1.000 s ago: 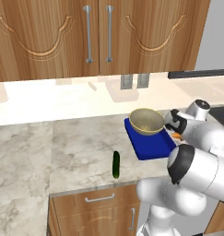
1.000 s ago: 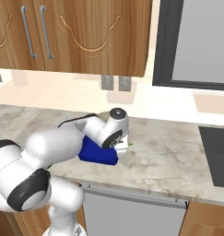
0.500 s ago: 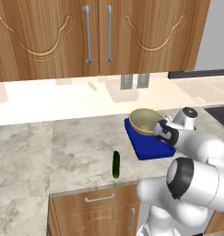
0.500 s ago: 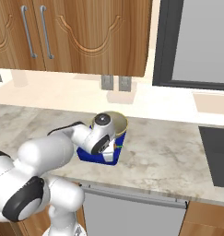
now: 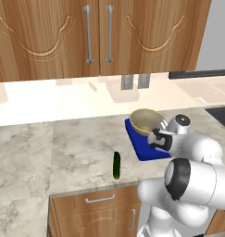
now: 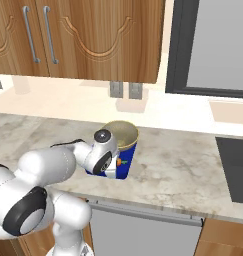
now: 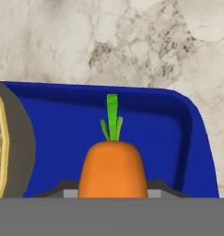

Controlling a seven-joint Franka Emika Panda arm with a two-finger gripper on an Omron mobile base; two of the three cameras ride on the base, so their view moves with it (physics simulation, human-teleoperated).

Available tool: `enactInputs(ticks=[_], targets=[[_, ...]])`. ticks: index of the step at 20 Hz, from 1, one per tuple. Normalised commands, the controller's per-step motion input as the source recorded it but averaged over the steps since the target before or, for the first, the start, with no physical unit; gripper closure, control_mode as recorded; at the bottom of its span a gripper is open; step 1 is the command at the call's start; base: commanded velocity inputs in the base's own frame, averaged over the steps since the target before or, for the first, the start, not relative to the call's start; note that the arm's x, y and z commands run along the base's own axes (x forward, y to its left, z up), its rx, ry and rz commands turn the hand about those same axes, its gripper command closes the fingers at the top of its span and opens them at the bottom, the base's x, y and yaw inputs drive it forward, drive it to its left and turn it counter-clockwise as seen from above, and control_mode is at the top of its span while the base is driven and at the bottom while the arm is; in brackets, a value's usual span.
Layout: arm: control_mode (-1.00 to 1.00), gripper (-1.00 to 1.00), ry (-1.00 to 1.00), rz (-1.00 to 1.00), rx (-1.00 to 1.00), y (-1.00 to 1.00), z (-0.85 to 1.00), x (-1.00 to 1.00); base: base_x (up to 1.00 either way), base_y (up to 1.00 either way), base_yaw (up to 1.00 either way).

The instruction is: Place the two vegetables and bowl onto the tray for setting up a vegetable dip station.

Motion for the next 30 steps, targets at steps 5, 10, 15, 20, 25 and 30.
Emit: enactInputs(ticks=[5,10,15,20,25,30], targets=[[-1.0,1.0,0.0,0.0,0.0,0.17,-0.16,0.15,0.0,0.0,0.0],[-1.0,1.0,0.0,0.0,0.0,0.04,-0.14,0.2,0.0,0.0,0.0],[-1.0,1.0,0.0,0.03,0.0,0.0,-0.14,0.21,0.0,0.0,0.0],[-1.0,1.0,-0.03,0.02,0.0,0.0,-0.11,0.13,0.0,0.0,0.0],[-1.0,-1.0,-0.01,0.0,0.0,0.0,-0.16,-0.02,0.0,0.0,0.0],[-1.0,-1.0,0.01,0.0,0.0,0.0,-0.03,-0.06,0.0,0.0,0.0]])
